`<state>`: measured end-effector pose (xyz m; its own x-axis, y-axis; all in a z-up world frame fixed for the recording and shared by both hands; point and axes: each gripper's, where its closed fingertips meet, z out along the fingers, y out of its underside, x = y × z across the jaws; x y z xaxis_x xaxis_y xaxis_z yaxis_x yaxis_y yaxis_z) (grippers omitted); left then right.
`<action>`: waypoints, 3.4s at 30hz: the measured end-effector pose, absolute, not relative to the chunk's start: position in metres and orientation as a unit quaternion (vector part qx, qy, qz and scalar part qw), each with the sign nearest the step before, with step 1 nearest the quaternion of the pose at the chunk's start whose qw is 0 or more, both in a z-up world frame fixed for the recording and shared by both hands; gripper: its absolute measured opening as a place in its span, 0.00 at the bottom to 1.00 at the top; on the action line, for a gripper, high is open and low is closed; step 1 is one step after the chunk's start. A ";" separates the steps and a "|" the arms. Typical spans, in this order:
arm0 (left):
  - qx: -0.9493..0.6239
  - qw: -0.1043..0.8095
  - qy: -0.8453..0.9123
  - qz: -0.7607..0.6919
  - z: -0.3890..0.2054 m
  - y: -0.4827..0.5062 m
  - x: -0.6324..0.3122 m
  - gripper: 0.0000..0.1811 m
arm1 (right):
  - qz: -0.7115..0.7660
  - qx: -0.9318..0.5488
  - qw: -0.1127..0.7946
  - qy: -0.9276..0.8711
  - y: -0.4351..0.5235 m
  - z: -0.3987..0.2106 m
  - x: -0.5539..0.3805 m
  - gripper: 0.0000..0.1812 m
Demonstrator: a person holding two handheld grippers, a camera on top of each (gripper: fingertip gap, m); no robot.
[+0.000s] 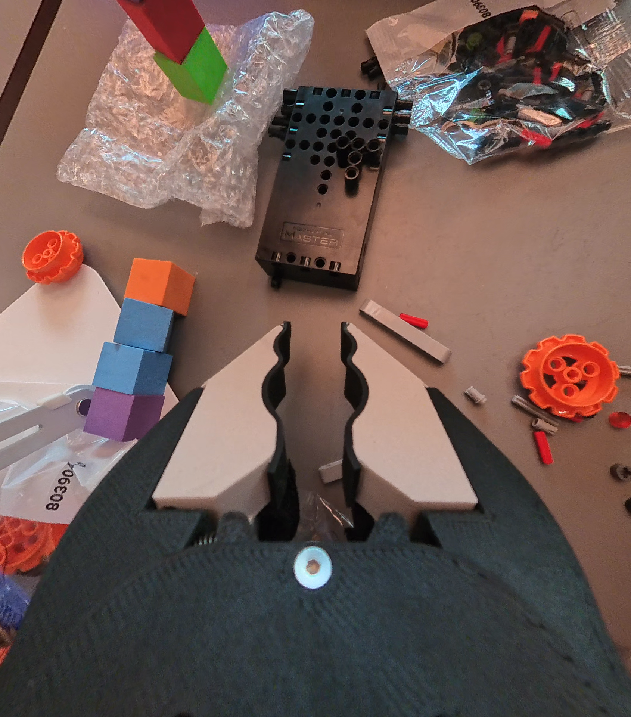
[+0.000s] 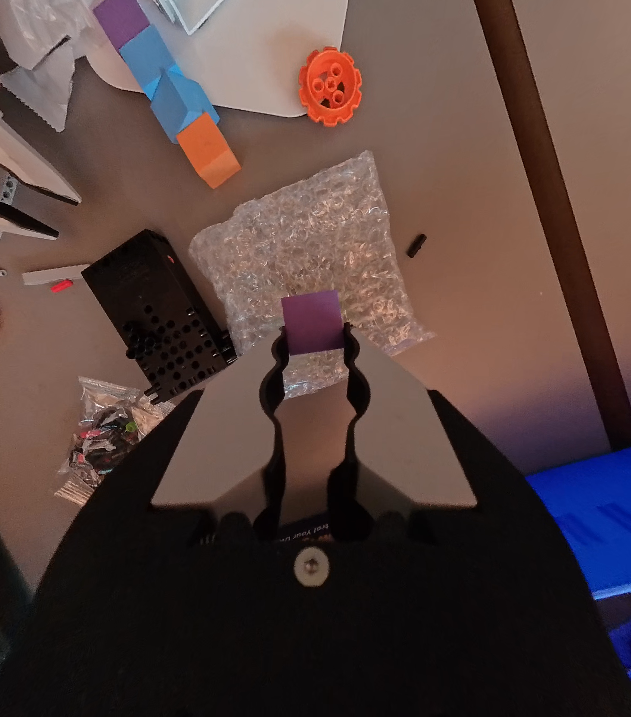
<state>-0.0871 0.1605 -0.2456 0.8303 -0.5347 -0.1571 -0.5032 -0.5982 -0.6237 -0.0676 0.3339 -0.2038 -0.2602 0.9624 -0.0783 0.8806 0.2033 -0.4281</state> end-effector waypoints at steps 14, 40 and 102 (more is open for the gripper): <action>-0.893 0.344 0.289 -0.017 -0.243 0.160 -0.089 0.13 | 0.178 -0.589 0.136 -0.776 0.335 -0.184 -0.067 0.26; -0.893 0.341 0.293 -0.020 -0.245 0.160 -0.086 0.14 | 0.223 -0.594 0.136 -0.761 0.334 -0.251 -0.065 0.14; -0.903 0.318 0.288 -0.002 -0.246 0.147 -0.101 0.13 | 0.084 -0.586 0.123 -0.797 0.336 -0.171 -0.078 0.17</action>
<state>-0.1014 0.1465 -0.2460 0.8337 -0.5219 -0.1803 -0.5198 -0.6317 -0.5752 -0.0785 0.3359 -0.1711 -0.2838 0.9539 0.0975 0.9126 0.2999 -0.2777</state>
